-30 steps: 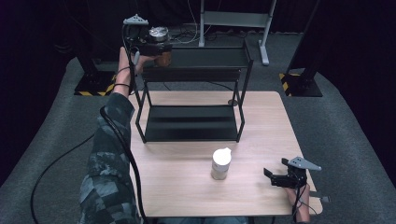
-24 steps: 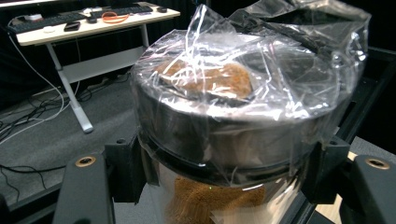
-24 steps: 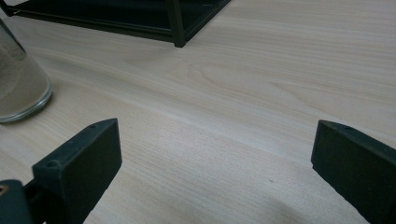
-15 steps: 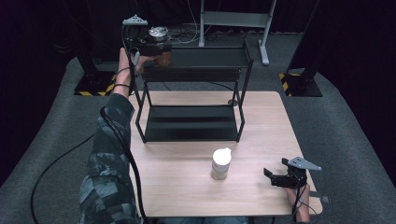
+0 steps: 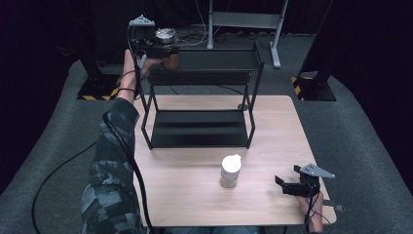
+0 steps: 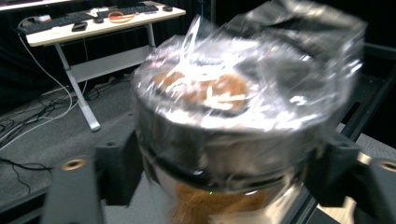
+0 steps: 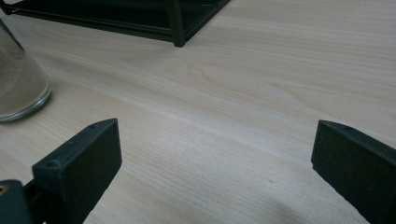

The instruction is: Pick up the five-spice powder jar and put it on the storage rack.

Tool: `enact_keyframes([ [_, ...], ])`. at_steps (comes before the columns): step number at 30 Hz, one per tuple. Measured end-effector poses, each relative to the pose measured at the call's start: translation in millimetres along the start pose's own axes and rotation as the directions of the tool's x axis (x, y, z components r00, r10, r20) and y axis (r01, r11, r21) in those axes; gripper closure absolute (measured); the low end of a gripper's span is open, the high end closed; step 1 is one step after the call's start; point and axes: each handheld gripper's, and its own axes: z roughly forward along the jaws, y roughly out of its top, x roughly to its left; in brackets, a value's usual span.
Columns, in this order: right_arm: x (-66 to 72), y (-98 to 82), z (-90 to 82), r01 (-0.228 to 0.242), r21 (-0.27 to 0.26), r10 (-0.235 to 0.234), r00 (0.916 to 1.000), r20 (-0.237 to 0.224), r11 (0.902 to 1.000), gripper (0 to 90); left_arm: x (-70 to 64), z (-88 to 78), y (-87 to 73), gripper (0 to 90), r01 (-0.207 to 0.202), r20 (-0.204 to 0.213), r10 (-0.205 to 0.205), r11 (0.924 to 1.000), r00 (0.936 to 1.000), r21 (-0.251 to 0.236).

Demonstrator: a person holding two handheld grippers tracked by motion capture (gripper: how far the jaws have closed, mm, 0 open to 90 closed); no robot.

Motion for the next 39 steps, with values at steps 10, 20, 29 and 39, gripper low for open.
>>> enact_keyframes([
  [10, 0.6, 0.5, 0.3, -0.001, 0.003, 0.001, 1.0, 0.003, 1.0, 0.4, -17.5, -22.8, -1.3, 0.0, -0.013, -0.039, 0.012, 0.9996, 0.9992, -0.025],
  [20, 0.9, -0.1, 0.1, -0.002, -0.001, 0.002, 1.0, 0.006, 1.0, 0.4, -43.4, -51.4, -29.5, 0.0, -0.063, -0.061, 0.059, 0.9964, 0.9964, -0.057],
  [29, 1.1, -0.1, 0.1, -0.001, -0.001, 0.001, 1.0, 0.006, 1.0, 0.3, -73.3, -67.0, -82.4, 0.0, -0.073, -0.058, 0.068, 0.9941, 0.996, -0.081],
  [39, 1.9, 0.1, 0.2, 0.001, 0.001, -0.001, 1.0, 0.008, 1.0, 0.2, -97.7, -77.9, -147.3, 0.1, -0.043, -0.087, 0.037, 0.9966, 0.9955, -0.071],
])
